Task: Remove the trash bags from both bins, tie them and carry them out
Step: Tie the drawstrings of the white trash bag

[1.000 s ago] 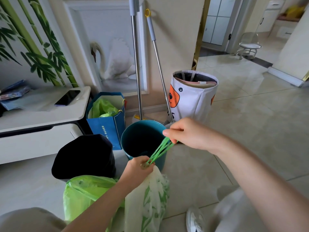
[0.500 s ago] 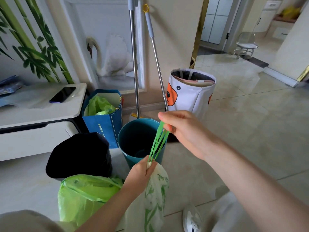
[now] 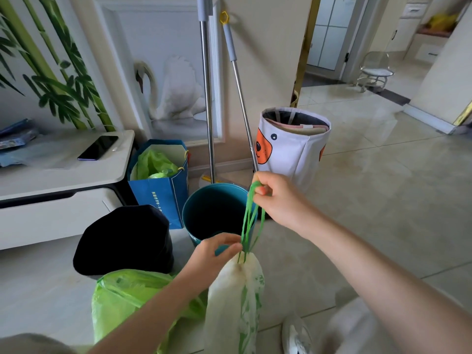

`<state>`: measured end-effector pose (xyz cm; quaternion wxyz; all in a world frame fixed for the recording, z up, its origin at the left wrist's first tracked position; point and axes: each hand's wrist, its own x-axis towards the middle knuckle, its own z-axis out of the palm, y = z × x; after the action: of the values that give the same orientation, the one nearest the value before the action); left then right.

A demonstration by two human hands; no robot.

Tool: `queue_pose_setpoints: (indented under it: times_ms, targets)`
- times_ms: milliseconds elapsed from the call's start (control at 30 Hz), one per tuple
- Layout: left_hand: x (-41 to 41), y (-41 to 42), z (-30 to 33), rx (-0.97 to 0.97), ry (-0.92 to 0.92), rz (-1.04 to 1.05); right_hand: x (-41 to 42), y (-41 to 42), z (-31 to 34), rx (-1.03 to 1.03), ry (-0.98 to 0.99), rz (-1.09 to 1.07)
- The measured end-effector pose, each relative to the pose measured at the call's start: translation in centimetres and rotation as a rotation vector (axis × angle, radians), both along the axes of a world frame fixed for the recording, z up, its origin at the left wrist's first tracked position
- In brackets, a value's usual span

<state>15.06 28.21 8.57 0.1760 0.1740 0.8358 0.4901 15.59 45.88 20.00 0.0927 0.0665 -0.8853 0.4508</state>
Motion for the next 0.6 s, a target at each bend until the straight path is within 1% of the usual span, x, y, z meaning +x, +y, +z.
queue_pose_setpoints:
  times_ms: [67,233,267,400,500,533,600]
  targets:
    - [-0.4,-0.2,1.0,-0.022,0.006,-0.038,0.0,-0.2,-0.1,-0.005,0.018,0.016]
    - [-1.2,-0.6,2.8,-0.231,0.018,-0.199,0.3,-0.8,0.2,-0.101,-0.071,0.08]
    - [-1.5,-0.8,2.9,-0.248,0.026,-0.212,0.4,-0.9,0.3,-0.116,-0.08,0.089]
    - [-2.2,-1.0,2.6,-0.197,0.038,-0.193,0.5,-1.3,0.5,-0.189,-0.124,0.109]
    - [-2.8,-0.1,1.7,-0.16,0.034,-0.171,0.5,-1.3,0.2,-0.304,-0.193,0.119]
    - [-2.9,0.1,1.4,-0.144,0.038,-0.164,0.4,-1.3,0.1,-0.318,-0.204,0.119]
    - [-3.1,0.4,1.0,-0.099,0.025,-0.128,0.2,-1.1,-0.1,-0.281,-0.203,0.087]
